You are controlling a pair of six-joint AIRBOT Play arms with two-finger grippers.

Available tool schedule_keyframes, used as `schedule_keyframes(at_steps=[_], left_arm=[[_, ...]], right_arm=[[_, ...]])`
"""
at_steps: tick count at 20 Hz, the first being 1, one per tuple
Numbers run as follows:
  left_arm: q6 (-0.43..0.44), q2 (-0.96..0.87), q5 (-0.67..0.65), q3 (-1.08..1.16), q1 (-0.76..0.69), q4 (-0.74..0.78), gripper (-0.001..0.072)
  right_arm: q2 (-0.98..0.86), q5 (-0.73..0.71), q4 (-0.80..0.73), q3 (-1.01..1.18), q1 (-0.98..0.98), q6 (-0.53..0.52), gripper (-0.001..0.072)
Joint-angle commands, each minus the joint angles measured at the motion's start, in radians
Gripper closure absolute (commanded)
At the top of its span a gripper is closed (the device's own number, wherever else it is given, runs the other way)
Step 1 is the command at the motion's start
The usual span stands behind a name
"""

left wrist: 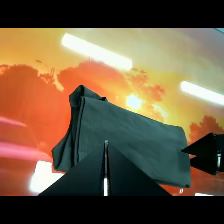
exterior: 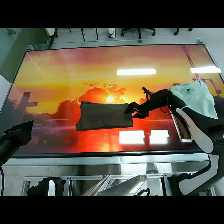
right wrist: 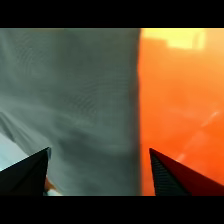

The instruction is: Fold the shirts.

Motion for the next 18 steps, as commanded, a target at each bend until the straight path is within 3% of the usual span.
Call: schedule_keyframes(at_steps=[1, 2, 4, 11, 18], left_arm=[[0.0, 0.001, 0.003, 0.0, 0.001, 0.001, 0.0691], [0.0, 0.001, 0.004, 0.0, 0.001, 0.001, 0.0691], [0.0, 0.001, 0.005, 0.0, 0.001, 0.001, 0.0691], [0.017, 0.001, 0.002, 0.0, 0.001, 0.003, 0.0691], [0.025, 0.001, 0.002, 0.0, 0.001, 0.002, 0.0691]], right_arm=[[-0.021, 0.066, 0.006, -0.005, 0.054, -0.015, 0.0278], [-0.021, 0.082, 0.011, -0.004, 0.07, -0.031, 0.0513], [-0.018, 0.103, 0.013, 0.014, 0.093, -0.05, 0.0689], [0.189, 0.092, 0.013, 0.27, -0.041, -0.031, 0.069], [0.295, 0.059, 0.013, 0.539, -0.406, 0.077, 0.069]])
